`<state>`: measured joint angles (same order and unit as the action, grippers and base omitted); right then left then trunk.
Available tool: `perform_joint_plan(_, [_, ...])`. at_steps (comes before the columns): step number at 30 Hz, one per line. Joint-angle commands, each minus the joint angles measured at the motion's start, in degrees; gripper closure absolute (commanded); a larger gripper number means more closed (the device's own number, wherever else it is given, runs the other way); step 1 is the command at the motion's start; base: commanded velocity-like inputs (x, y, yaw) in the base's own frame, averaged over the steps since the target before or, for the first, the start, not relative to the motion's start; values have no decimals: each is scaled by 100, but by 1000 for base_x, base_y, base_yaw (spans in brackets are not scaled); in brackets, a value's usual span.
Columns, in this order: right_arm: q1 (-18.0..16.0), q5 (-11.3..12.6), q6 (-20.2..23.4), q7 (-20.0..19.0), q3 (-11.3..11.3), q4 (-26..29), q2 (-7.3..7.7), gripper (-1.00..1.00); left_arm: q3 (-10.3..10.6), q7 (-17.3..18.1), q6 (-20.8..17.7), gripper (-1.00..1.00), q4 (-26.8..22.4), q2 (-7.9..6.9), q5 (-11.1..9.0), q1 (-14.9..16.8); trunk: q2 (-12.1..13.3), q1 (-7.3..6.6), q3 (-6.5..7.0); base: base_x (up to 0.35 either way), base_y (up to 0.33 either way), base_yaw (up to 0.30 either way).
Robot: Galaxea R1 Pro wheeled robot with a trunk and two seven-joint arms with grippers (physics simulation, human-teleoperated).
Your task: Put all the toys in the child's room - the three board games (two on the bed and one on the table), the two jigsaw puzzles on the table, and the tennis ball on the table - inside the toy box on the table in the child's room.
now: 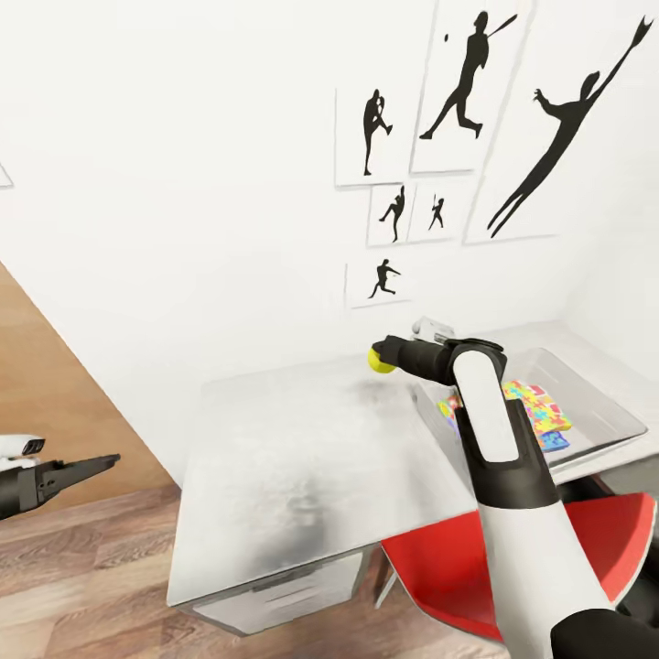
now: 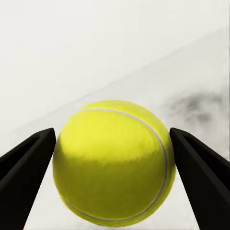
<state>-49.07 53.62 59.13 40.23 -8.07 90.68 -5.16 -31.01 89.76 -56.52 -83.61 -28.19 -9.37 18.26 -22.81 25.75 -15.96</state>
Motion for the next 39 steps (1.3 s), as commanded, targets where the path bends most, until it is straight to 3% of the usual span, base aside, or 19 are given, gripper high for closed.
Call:
perform_joint_plan(1, [-7,55,14,63,34,3,-1,100,-2,24,-61,-100,-5,-2,8,2,-11,4,-2,0,-288,-181])
perform_joint_plan(7, [1,61,37,63,287,3,107,100,0,24,-51,-100,-6,-2,7,2,-11,4,50,42,-213,-182])
perform_joint_plan(13, [-5,34,52,66,337,3,139,100,7,24,-44,-100,-7,14,5,2,-11,4,102,141,-192,-182])
perform_joint_plan(20, [-6,2,30,71,388,-2,289,100,14,24,-43,-100,-14,23,5,2,-11,4,162,194,-226,-182])
perform_joint_plan(30, [-6,-9,21,83,386,-22,305,100,52,24,-42,-100,-48,39,5,2,-11,4,249,107,-254,-182])
perform_joint_plan(39, [-6,-9,16,89,385,-47,305,100,60,24,-43,-100,-50,42,5,2,-11,4,326,-1,-55,-182])
